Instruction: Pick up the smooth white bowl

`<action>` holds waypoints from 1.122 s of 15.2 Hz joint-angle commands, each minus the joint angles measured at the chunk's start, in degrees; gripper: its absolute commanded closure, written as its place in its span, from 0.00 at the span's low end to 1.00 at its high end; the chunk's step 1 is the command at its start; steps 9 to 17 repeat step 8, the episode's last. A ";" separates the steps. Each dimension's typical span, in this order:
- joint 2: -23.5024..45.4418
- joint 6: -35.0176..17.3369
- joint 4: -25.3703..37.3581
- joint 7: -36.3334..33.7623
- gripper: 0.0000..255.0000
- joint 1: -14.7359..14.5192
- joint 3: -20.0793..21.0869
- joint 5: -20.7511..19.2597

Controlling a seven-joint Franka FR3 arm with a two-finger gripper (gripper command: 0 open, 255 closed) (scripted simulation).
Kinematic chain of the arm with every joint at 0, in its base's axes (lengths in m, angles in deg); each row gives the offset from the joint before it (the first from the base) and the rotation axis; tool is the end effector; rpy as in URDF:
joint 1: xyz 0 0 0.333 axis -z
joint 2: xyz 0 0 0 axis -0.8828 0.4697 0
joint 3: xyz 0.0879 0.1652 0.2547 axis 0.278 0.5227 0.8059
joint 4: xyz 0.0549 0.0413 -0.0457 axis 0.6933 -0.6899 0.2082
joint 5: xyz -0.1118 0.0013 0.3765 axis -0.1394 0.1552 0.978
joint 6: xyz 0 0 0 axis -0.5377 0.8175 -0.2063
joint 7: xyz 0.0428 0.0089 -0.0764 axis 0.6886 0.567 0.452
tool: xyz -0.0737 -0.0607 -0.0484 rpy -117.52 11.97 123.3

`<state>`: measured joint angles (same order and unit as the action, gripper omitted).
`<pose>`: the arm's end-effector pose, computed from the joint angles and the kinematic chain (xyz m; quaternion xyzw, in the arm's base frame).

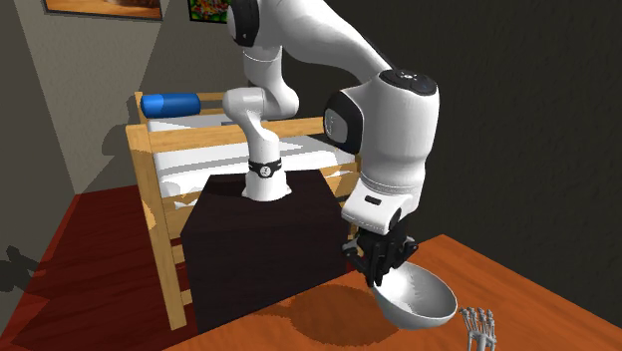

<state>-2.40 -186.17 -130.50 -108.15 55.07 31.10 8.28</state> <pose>0.6355 0.1846 0.2486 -0.9971 0.0018 0.0757 0.0059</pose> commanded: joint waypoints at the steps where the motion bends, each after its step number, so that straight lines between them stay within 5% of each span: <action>1: -0.75 1.23 0.47 0.11 1.00 0.11 0.08 0.14; 17: -2.95 4.15 1.22 0.20 1.00 0.28 0.32 0.52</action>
